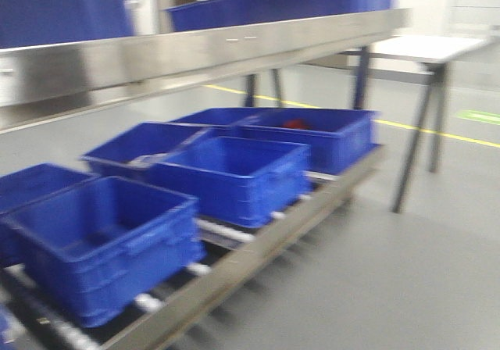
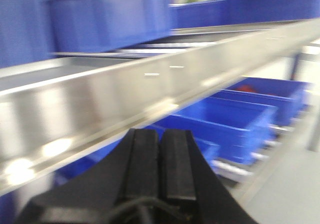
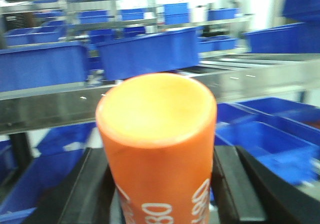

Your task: Grab orange capacitor from left shelf to right conveyor

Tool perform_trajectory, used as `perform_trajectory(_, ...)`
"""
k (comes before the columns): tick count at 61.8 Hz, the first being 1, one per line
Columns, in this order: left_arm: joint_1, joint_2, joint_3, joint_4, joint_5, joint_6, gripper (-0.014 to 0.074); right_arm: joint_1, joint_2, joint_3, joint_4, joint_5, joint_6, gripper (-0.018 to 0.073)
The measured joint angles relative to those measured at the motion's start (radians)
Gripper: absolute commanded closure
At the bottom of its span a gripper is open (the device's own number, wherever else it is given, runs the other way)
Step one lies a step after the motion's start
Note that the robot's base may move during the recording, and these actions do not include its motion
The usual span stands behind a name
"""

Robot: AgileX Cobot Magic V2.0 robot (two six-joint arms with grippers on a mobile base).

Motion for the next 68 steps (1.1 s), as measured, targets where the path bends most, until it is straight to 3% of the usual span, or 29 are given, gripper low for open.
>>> perform_trajectory(68,0.0,0.0,0.0,0.0,0.002,0.0,0.0701,0.0,-0.004,0.0,0.0,0.002,-0.001,0.0505)
